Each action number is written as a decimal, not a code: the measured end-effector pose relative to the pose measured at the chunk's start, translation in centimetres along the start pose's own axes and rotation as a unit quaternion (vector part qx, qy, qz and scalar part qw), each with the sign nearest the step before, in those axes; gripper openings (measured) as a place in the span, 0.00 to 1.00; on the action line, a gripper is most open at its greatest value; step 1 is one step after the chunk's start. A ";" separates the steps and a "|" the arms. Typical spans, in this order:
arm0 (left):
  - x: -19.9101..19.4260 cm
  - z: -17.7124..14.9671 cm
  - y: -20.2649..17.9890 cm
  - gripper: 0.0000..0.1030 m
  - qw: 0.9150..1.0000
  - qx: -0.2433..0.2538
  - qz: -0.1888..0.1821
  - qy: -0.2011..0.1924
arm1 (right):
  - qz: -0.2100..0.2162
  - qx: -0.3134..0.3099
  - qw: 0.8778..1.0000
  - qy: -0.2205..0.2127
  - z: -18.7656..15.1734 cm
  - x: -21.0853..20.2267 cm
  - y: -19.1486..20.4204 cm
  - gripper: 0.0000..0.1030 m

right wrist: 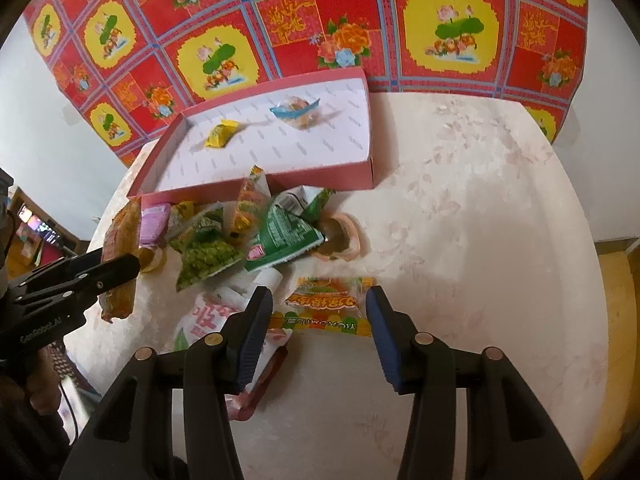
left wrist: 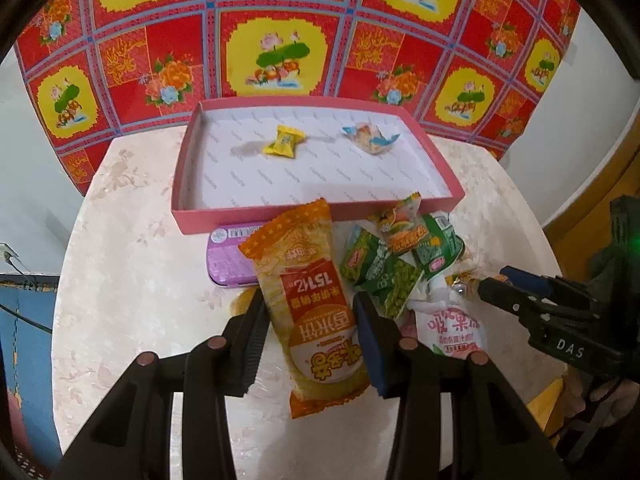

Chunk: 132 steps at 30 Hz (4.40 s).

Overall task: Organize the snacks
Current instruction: 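Lift the bread bag with the left tool while the right tool grasps the orange gummy pack, then open the left tool over the pink tray while the right tool releases the gummy pack into it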

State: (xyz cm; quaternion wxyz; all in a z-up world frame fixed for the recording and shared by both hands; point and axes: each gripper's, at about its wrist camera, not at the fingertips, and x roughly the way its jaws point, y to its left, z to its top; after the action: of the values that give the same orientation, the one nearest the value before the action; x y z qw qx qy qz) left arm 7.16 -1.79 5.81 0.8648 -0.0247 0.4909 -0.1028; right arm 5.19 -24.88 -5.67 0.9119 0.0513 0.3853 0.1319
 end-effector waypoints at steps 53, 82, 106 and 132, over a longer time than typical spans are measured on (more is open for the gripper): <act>-0.4 9.9 2.1 0.43 0.998 0.009 0.026 -0.062 | 0.033 -0.041 0.995 -0.082 10.7 -3.0 2.1 0.48; 7.9 13.3 3.7 0.43 0.998 0.003 0.051 -0.022 | 0.024 -0.032 0.996 -0.082 16.9 4.4 1.1 0.48; 12.4 13.5 4.0 0.44 0.998 -0.003 0.058 -0.013 | 0.015 -0.006 0.999 -0.046 17.1 11.5 -0.7 0.48; 10.6 14.3 3.8 0.52 0.999 -0.007 0.042 0.000 | 0.025 -0.003 0.999 -0.028 16.8 11.6 0.2 0.62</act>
State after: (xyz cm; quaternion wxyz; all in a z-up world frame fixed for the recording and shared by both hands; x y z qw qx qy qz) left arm 25.27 -1.03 3.68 0.8683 -0.0099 0.4919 -0.0630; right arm 24.89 -21.36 -1.90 0.9189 0.0622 0.3579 0.1538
